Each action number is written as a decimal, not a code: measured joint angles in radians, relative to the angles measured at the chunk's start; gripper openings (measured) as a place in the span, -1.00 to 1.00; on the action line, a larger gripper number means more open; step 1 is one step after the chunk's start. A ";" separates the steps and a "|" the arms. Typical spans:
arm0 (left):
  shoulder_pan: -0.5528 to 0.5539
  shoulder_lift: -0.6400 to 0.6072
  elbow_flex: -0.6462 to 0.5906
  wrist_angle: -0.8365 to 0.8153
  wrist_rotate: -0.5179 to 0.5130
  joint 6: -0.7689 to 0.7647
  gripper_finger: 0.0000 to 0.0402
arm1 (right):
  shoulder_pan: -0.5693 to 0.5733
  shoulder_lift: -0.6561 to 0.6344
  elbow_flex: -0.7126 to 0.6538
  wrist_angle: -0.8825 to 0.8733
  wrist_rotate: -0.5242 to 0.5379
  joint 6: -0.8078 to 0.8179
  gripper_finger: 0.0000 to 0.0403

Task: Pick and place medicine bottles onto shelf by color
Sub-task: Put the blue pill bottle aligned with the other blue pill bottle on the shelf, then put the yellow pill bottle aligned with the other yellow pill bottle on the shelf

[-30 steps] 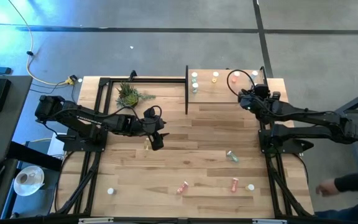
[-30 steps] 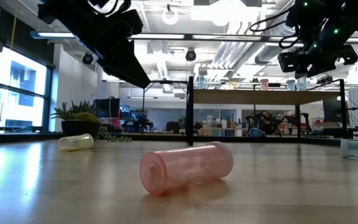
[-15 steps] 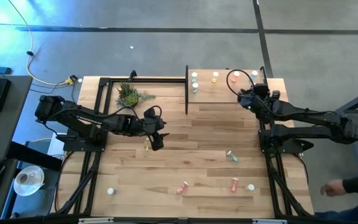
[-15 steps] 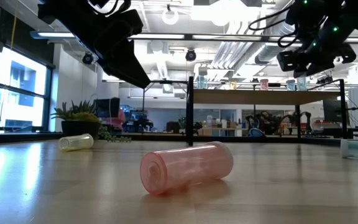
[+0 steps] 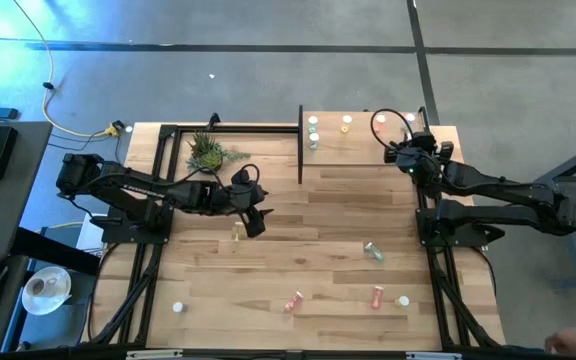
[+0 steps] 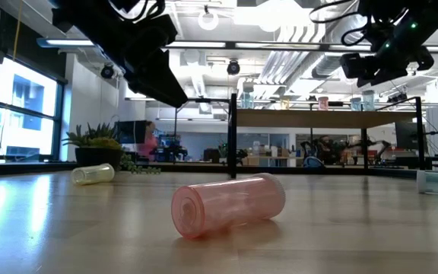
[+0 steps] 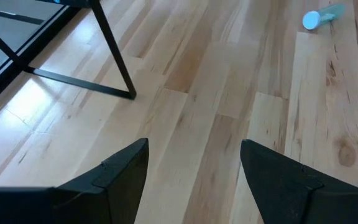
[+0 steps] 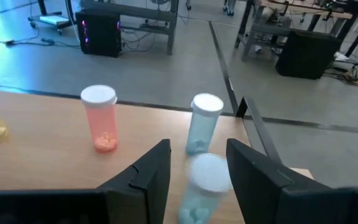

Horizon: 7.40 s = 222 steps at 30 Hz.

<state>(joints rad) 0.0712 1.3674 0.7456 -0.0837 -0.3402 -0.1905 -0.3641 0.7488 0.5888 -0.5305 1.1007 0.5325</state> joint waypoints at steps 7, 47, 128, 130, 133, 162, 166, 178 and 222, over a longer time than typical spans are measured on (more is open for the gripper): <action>0.001 0.000 0.000 -0.002 0.001 0.002 0.21 | 0.000 -0.027 0.000 0.002 0.010 -0.018 -0.27; -0.132 -0.122 0.000 -0.427 0.153 -0.527 0.21 | 0.506 0.003 0.000 0.319 -0.190 -0.305 -0.27; 0.015 0.154 -0.001 0.427 0.291 -0.111 -0.54 | 0.515 0.044 0.000 0.528 -0.692 -0.331 -0.11; 0.023 0.154 -0.001 0.470 0.291 -0.074 -0.54 | 0.515 0.049 0.000 0.566 -0.692 -0.332 -0.08; 0.034 0.154 -0.001 0.539 0.291 -0.023 -0.54 | 0.515 0.064 0.000 0.643 -0.707 -0.347 -0.07; 0.040 0.155 0.000 0.790 0.284 0.152 -0.54 | 0.515 0.307 0.000 1.202 -0.825 -0.654 -0.07; 0.040 0.160 0.000 0.799 0.284 0.151 -0.54 | 0.515 0.314 0.000 1.221 -0.828 -0.653 -0.07; 0.040 0.183 0.000 0.824 0.284 0.149 -0.54 | 0.466 0.397 0.160 0.944 -0.850 -0.626 -0.07; 0.061 0.184 0.000 0.837 0.231 0.281 -0.54 | 0.397 0.554 0.263 0.792 -0.957 -0.531 -0.08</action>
<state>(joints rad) 0.1318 1.5517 0.7460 0.7536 -0.1088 0.0902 0.0325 1.3033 0.8513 0.2619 0.1440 0.0018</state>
